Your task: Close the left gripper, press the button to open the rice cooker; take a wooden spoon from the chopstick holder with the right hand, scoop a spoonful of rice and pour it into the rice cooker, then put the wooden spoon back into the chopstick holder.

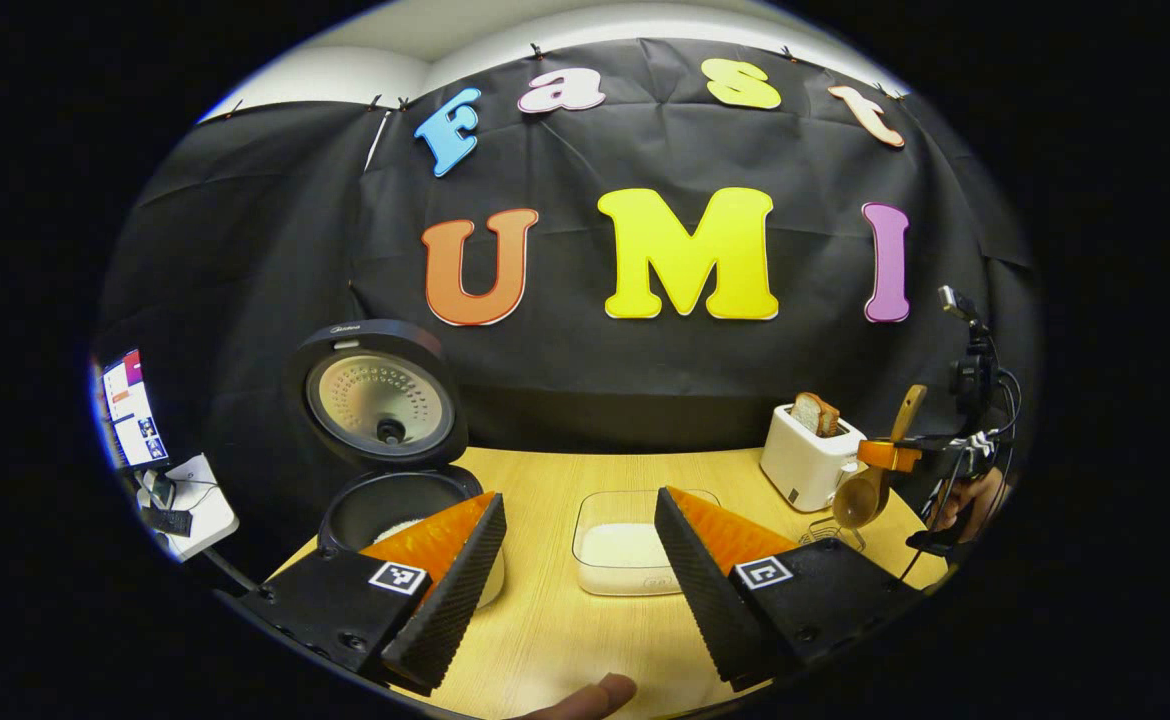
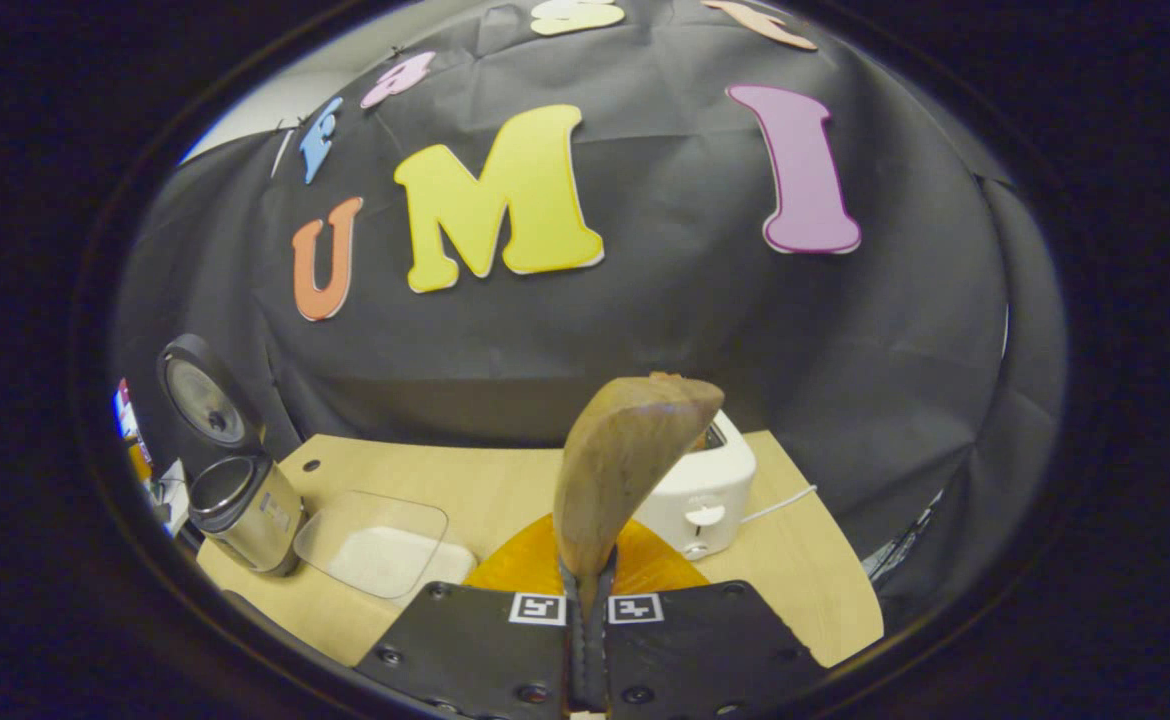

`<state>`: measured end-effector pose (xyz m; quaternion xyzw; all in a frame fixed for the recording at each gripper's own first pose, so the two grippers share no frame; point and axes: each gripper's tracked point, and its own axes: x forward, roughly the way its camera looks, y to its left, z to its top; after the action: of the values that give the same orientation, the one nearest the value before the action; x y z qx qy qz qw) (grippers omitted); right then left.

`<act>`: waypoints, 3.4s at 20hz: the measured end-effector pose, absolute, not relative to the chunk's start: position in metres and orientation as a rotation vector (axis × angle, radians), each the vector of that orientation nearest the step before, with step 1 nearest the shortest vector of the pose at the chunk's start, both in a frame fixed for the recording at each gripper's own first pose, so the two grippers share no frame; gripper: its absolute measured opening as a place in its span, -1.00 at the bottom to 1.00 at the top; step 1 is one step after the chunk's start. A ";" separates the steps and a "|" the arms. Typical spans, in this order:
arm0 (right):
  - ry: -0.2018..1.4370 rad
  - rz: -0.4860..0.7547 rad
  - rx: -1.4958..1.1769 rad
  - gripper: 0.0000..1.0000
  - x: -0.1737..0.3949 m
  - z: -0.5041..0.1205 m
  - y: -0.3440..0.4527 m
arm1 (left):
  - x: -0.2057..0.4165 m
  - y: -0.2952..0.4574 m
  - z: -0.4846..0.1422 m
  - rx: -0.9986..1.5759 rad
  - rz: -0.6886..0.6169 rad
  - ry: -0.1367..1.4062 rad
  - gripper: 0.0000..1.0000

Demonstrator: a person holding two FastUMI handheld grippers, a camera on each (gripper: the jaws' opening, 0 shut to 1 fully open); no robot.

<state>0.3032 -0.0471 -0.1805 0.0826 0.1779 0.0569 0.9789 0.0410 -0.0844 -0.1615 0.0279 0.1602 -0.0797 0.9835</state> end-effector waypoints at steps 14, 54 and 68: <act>0.470 0.110 0.333 -0.94 0.310 -0.241 -0.045 | 0.028 -0.083 -0.168 0.064 -0.109 0.358 0.92; 0.252 -0.013 0.229 0.92 0.254 -0.059 -0.040 | 0.227 0.111 -0.051 -0.080 0.109 0.257 0.91; 0.284 -0.047 0.220 0.92 0.228 -0.066 -0.032 | 0.305 0.161 -0.094 -0.025 0.076 0.435 0.88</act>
<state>0.2278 -0.0317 -0.0662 0.1095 0.1410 -0.0233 0.9837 0.3053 0.1610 -0.0937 -0.0124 0.2157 0.0378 0.9756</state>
